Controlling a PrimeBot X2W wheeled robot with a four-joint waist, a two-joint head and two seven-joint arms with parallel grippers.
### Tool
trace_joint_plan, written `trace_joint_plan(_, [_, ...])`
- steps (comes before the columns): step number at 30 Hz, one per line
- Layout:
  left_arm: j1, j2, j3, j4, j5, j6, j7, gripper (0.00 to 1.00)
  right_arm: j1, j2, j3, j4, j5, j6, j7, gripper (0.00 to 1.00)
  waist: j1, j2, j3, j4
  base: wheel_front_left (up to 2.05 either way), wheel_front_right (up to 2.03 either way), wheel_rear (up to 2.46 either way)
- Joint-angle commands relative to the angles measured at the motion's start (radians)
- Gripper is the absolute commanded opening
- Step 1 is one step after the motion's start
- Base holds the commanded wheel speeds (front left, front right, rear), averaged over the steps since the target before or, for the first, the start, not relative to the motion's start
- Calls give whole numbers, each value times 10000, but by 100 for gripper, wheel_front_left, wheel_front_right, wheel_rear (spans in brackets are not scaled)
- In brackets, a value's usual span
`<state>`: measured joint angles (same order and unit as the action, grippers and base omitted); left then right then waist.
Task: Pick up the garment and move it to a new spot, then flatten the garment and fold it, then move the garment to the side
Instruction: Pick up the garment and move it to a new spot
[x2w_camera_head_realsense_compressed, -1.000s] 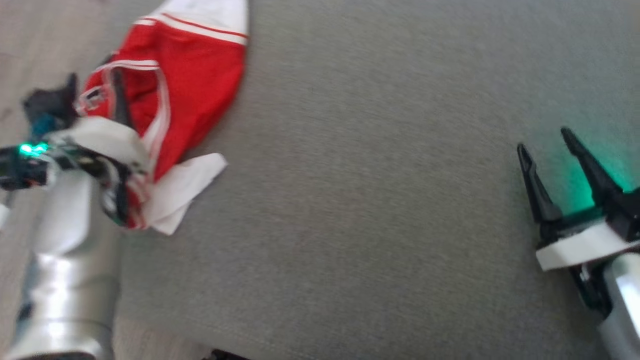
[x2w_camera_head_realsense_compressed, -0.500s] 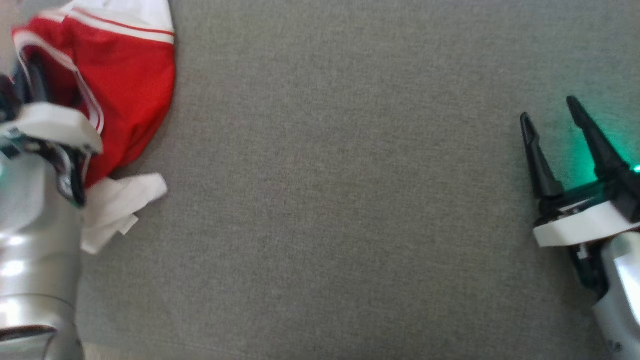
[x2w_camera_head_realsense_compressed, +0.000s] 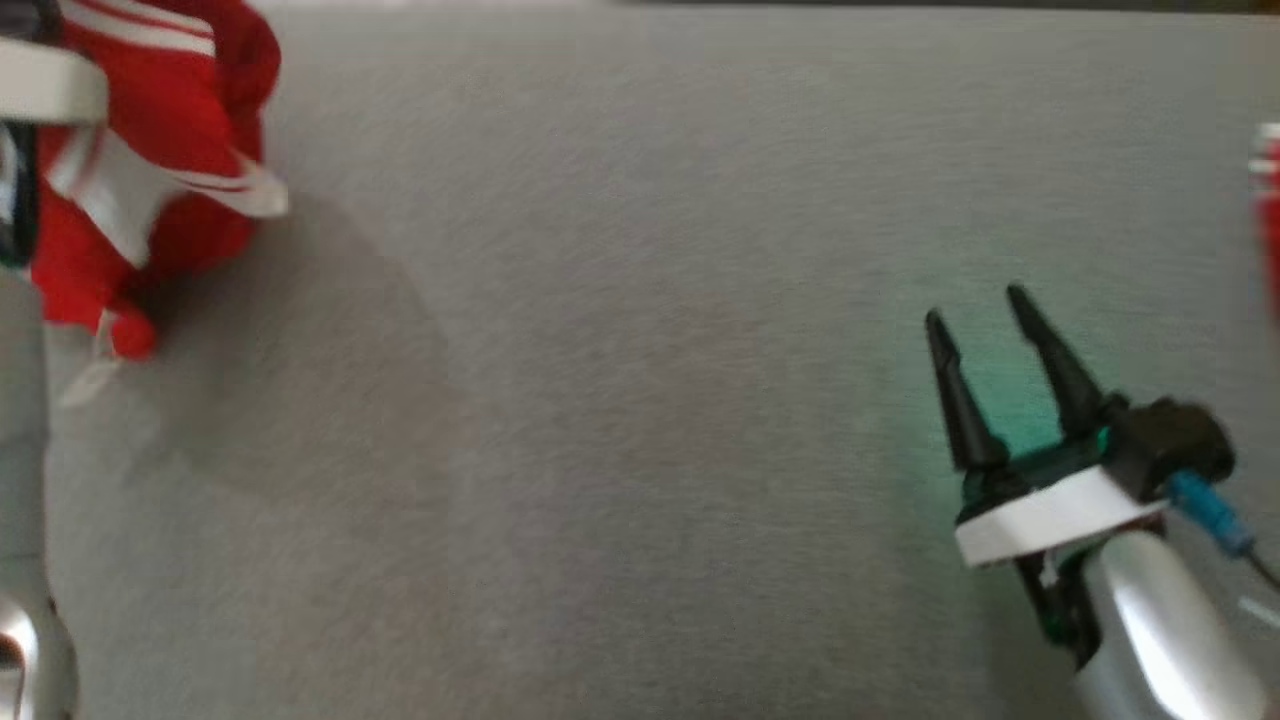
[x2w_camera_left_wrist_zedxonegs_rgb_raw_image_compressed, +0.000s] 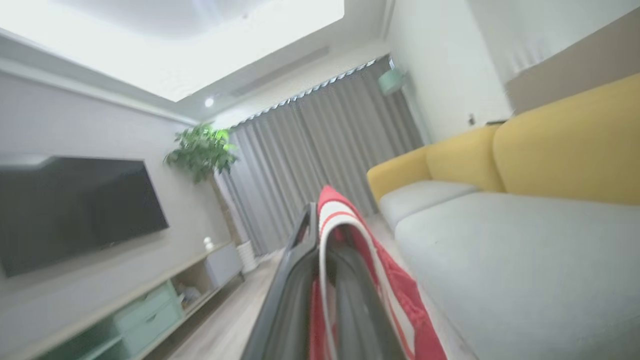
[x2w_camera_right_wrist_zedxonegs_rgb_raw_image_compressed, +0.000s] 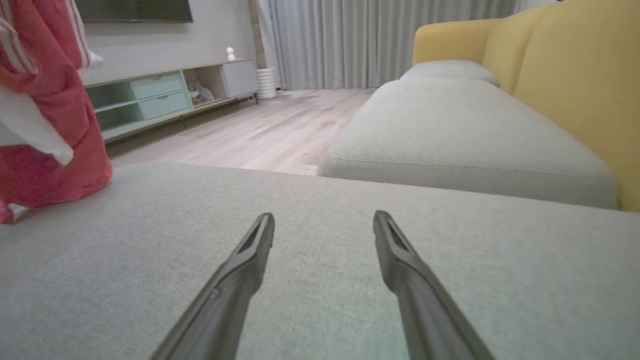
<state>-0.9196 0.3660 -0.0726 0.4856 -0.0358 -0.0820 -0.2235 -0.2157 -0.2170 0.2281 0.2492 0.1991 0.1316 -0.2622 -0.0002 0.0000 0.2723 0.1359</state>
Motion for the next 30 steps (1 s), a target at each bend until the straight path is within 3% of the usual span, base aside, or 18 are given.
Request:
trace_joint_plan(1, [-804,616,67,-964,-107,-130,332,0,272,178,210,-227,74,-9,4,100,2,0,-1057,-1333,0,0,0])
trace_joint_plan(2, [-804,616,67,-964,-107,-130,332,0,272,178,210,-227,74,-9,4,100,2,0,-1057,-1333,0,0,0])
trace_joint_plan(8, [-1196,809,-586,-2309,-252,-360,1471,0,509,580,160,-240,98,-9,4,100,2,0,-1668,-2927,0,0,0])
trace_joint_plan(15, [-1202,508,-1333,-2817,-934,-448,2195,0,712,897,111,-442,132,-9,4,100,2,0,-1702,-4355,0,0,0])
trace_joint_plan(24, [811,77,-3274,-2133,-1718,-482,2548,0,435,1150,399,-696,125,-9,4,100,2,0,-631,-5195,0,0,0])
trace_joint_plan(26, [1772,-177,-4024,-1341,-2111,-484,2252,44,338,1229,359,-660,152,-9,4,100,2,0,-317,-5172,0,0,0])
trace_joint_plan(27, [2053,-279,-4148,-983,-2184,-484,2110,100,309,1254,360,-634,159,-9,4,100,2,0,-259,-5151,0,0,0])
trace_joint_plan(30, [2774,-699,-4323,-90,-2229,-249,1281,100,269,1315,346,-514,177,-9,4,100,2,0,-221,-5006,0,0,0])
